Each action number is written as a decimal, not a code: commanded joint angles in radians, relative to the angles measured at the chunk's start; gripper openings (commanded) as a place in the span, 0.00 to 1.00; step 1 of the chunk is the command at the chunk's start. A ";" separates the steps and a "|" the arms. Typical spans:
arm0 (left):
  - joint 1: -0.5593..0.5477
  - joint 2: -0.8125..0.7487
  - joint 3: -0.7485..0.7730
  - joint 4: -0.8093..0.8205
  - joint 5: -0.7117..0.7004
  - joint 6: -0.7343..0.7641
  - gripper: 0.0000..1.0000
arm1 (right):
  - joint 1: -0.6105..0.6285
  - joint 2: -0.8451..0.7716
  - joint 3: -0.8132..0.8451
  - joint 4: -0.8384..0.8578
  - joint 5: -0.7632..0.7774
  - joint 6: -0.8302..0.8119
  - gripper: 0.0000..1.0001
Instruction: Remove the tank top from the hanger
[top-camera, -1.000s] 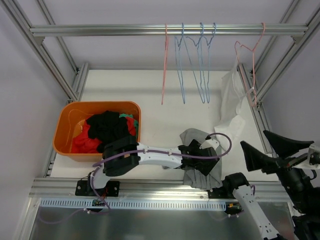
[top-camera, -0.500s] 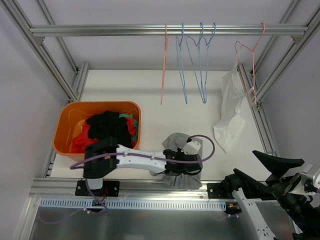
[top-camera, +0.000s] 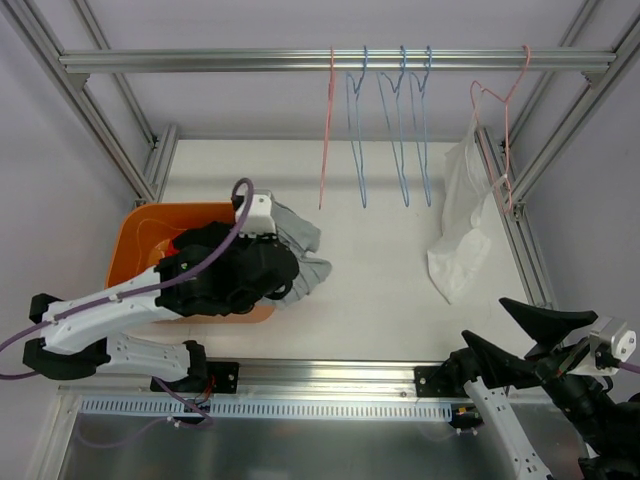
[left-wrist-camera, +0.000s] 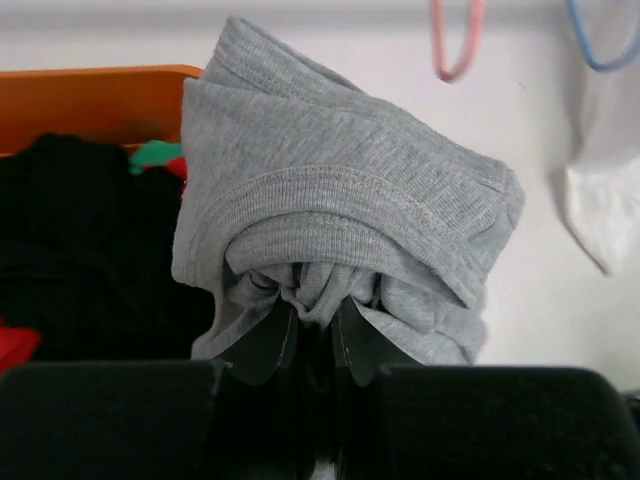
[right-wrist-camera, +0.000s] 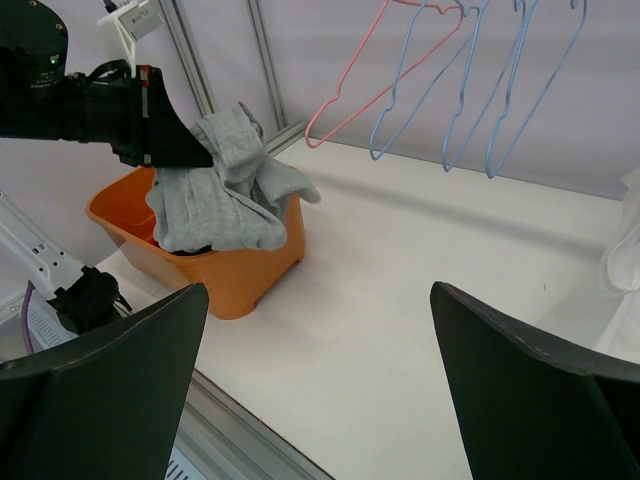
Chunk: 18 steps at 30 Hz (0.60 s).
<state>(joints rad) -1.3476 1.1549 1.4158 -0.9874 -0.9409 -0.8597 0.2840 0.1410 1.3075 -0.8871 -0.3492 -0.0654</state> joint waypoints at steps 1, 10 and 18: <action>0.062 -0.053 0.055 -0.183 -0.099 -0.033 0.00 | 0.006 0.046 0.026 0.031 0.006 -0.004 1.00; 0.485 -0.152 -0.038 -0.172 0.037 0.047 0.00 | 0.004 0.080 -0.043 0.111 -0.028 0.027 0.99; 0.708 -0.089 -0.346 0.223 0.440 0.248 0.00 | 0.006 0.138 -0.129 0.160 -0.004 0.042 1.00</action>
<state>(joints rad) -0.7090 1.0187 1.1465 -0.9489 -0.7067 -0.7094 0.2840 0.2272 1.1885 -0.7963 -0.3622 -0.0402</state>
